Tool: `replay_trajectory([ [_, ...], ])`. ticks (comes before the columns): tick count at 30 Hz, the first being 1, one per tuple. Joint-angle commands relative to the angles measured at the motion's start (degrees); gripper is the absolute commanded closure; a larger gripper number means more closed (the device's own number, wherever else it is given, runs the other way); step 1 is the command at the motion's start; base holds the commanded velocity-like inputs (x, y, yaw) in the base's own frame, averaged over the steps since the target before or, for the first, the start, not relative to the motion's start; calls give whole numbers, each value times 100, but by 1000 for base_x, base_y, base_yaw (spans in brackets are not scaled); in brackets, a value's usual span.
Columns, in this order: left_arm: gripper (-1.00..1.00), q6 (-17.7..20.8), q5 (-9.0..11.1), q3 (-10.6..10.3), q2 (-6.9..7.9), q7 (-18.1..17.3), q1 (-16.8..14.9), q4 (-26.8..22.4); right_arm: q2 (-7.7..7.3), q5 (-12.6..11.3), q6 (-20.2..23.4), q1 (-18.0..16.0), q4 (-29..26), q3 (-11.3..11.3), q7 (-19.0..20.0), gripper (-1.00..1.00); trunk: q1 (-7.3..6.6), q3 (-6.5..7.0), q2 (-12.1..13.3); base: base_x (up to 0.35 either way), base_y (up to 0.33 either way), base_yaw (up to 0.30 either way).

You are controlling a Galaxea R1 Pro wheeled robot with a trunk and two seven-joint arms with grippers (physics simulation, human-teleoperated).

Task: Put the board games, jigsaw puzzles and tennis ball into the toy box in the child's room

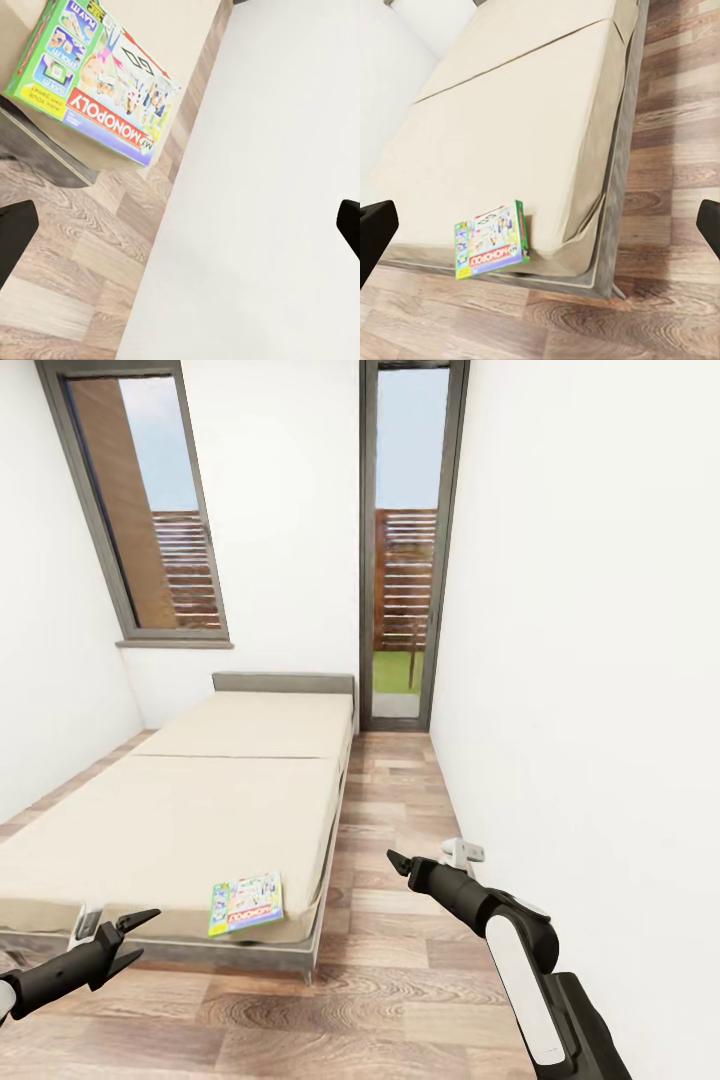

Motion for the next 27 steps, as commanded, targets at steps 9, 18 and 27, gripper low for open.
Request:
replay_trajectory([
  [9, -100, 31, 21, 3, -4, -6, -4, 2, 2, -16, 19, -1, -5, -3, -8, -100, 198, -168, -366, 0, 0, 0],
  [18, -100, 27, 26, 8, -8, -20, -4, 2, -2, -16, -7, 3, -5, -4, 27, -100, 396, -330, -727, 0, 0, 0],
  [27, -100, 27, 29, 17, 1, -27, -4, -3, -4, -16, -17, 4, -5, -13, 36, -100, 593, -491, -1088, 0, 0, 0],
])
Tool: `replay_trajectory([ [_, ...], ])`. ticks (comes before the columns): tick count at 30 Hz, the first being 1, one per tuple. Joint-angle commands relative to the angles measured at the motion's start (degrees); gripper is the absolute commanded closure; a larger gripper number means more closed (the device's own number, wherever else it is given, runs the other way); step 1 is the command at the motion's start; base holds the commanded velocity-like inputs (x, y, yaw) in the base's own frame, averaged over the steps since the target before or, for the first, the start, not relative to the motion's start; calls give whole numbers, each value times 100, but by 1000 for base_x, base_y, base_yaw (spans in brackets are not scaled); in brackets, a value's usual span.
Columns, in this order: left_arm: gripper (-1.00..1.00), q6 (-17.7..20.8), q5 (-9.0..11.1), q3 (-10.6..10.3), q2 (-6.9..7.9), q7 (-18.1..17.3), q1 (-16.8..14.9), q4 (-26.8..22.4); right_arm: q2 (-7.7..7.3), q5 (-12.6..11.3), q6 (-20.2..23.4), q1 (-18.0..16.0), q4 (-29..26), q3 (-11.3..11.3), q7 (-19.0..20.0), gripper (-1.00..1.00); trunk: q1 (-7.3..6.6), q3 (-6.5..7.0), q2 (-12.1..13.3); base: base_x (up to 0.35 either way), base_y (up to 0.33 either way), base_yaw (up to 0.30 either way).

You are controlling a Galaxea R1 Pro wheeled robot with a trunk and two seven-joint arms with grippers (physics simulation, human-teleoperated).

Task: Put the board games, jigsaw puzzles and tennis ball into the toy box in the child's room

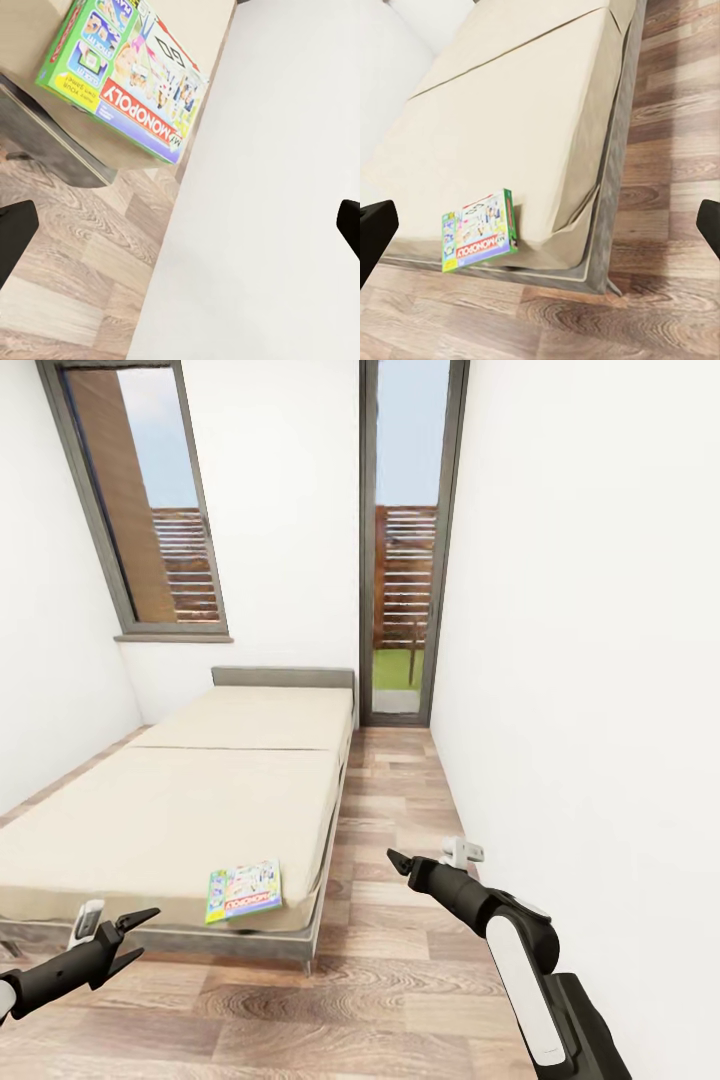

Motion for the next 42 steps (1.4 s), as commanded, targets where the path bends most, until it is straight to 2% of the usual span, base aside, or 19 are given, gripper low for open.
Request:
replay_trajectory([
  [1, -100, 39, 21, 7, 7, -12, -4, -2, 4, -12, 26, -4, -5, -4, -3, -100, 22, -24, -44, 0, 0, 0],
  [9, -100, 37, 14, 68, 10, -205, -4, -16, 8, -21, 30, -4, -5, -3, -3, -100, 198, -168, -365, 0, 0, 0],
  [27, -100, 45, 15, 76, 10, -277, -4, -18, 8, -29, 23, -4, -4, 6, 6, -100, 593, -491, -1087, 0, 0, 0],
  [35, -100, 45, 13, 76, 12, -528, -4, -18, 8, -29, 24, -4, -1, 6, 6, -100, 769, -635, -1408, 0, 0, 0],
  [42, -100, 45, 12, 72, 16, -587, -4, -22, 8, -29, 22, -4, -3, 6, 6, -100, 923, -760, -1689, 0, 0, 0],
])
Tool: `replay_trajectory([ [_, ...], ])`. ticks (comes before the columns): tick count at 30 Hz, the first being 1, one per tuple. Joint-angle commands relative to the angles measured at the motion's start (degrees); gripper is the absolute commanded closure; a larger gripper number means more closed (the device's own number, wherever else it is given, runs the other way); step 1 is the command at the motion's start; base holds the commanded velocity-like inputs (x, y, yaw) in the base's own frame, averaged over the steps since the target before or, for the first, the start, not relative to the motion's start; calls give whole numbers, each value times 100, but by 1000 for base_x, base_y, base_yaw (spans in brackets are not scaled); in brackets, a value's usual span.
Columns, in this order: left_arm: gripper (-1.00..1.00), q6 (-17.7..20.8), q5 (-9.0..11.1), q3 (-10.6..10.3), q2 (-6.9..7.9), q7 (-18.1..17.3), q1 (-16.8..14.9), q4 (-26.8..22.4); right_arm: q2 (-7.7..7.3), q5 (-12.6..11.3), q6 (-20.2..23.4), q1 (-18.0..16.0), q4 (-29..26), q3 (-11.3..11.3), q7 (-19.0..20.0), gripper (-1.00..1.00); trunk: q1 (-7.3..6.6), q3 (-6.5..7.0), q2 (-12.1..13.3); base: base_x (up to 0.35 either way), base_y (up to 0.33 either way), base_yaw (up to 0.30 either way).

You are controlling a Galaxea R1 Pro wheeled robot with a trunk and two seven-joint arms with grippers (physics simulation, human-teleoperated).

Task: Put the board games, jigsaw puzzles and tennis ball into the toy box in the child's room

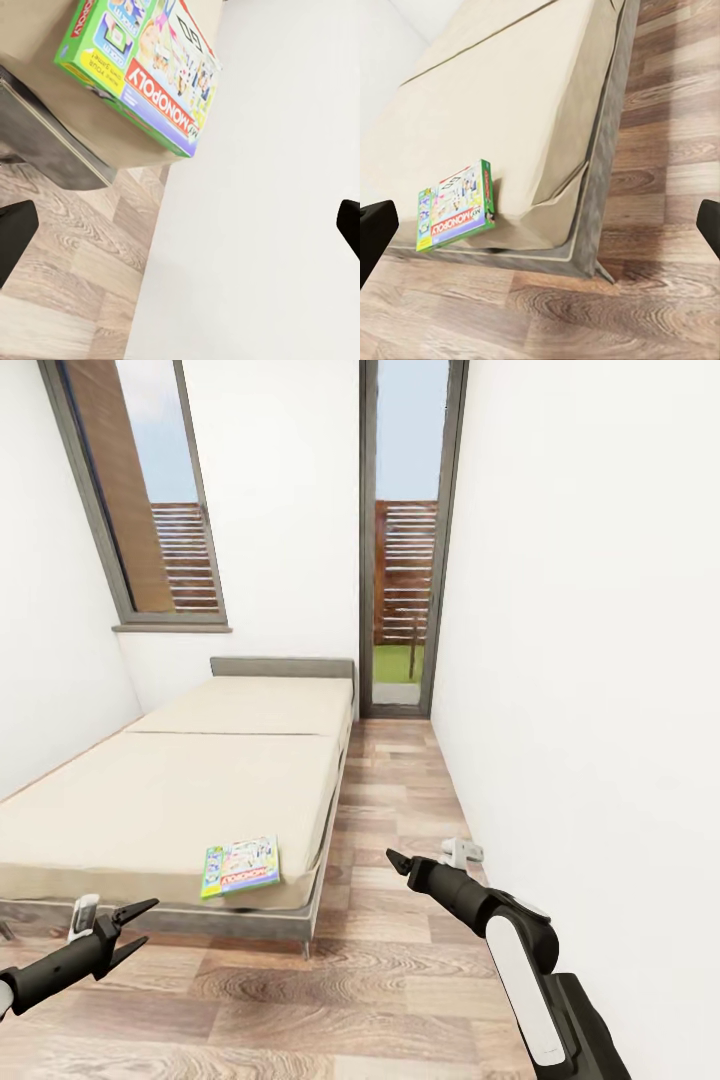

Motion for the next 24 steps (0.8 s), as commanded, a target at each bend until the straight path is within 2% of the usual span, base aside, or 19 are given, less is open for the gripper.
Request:
replay_trajectory([
  [1, -100, 39, 26, -2, 3, -9, -4, 2, 2, -11, 27, -4, -4, -4, -3, -100, 22, -24, -44, 0, 0, 0],
  [10, -100, 39, 26, -1, 5, -26, -4, -1, 2, -11, 23, -4, -4, -4, -2, -100, 219, -186, -405, 0, 0, 0],
  [16, -100, 34, 26, -5, 40, -199, -4, -2, 2, -11, 22, -4, -6, -4, -2, -100, 351, -293, -646, 0, 0, 0],
  [24, -100, 31, 26, -13, 54, -261, -4, -49, 2, -11, 21, -4, -6, -4, -2, -100, 527, -437, -967, 0, 0, 0],
])
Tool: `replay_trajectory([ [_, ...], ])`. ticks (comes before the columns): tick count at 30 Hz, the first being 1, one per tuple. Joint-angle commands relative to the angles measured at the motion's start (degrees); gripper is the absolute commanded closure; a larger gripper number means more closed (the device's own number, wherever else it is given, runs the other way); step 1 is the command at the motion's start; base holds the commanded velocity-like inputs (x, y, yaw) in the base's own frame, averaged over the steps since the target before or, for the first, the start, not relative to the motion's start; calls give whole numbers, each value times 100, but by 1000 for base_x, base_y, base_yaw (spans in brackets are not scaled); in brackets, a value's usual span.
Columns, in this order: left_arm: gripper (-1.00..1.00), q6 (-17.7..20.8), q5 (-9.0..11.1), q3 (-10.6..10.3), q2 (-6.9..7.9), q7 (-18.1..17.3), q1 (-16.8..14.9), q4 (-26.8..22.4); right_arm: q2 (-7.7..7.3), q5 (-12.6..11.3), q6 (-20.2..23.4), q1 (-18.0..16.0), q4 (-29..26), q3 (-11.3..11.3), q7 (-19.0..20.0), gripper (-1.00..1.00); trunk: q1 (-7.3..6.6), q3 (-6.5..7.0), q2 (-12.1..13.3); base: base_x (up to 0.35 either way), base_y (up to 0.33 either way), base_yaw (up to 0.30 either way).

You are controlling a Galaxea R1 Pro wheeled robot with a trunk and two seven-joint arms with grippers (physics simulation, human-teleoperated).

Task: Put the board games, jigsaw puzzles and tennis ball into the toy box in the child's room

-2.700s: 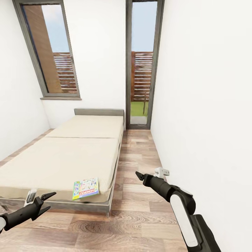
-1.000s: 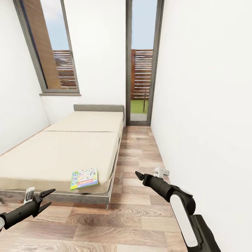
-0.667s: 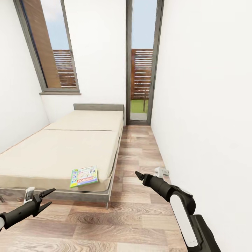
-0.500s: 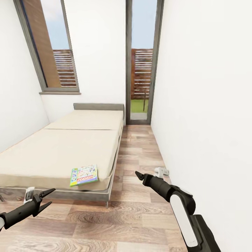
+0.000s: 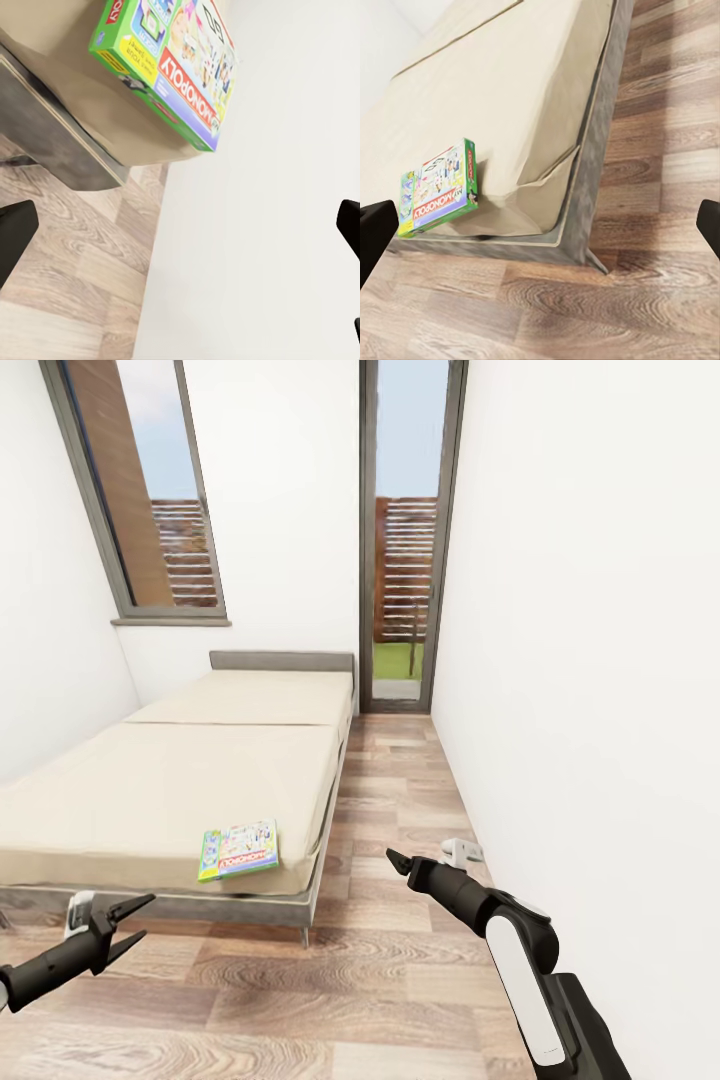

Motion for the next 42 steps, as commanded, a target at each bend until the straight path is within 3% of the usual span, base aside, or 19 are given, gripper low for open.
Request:
replay_trajectory([
  [1, -100, 41, 27, -6, 3, -8, -3, -4, 2, -11, 26, -4, -5, -4, -3, -100, 22, -24, -44, 0, 0, 0],
  [18, -100, 43, 27, -8, 12, -24, -3, -29, 2, -19, 26, -4, 2, 4, -9, -100, 395, -329, -726, 0, 0, 0],
  [25, -100, 49, 27, -8, 14, -136, -3, -29, 2, -12, 21, -4, 2, 131, -11, -100, 395, -329, -726, 0, 0, 0],
  [42, -100, 48, 19, -8, 23, -214, -3, -29, 2, -11, 18, -4, 2, 169, -11, -100, 395, -329, -726, 97, 0, 0],
])
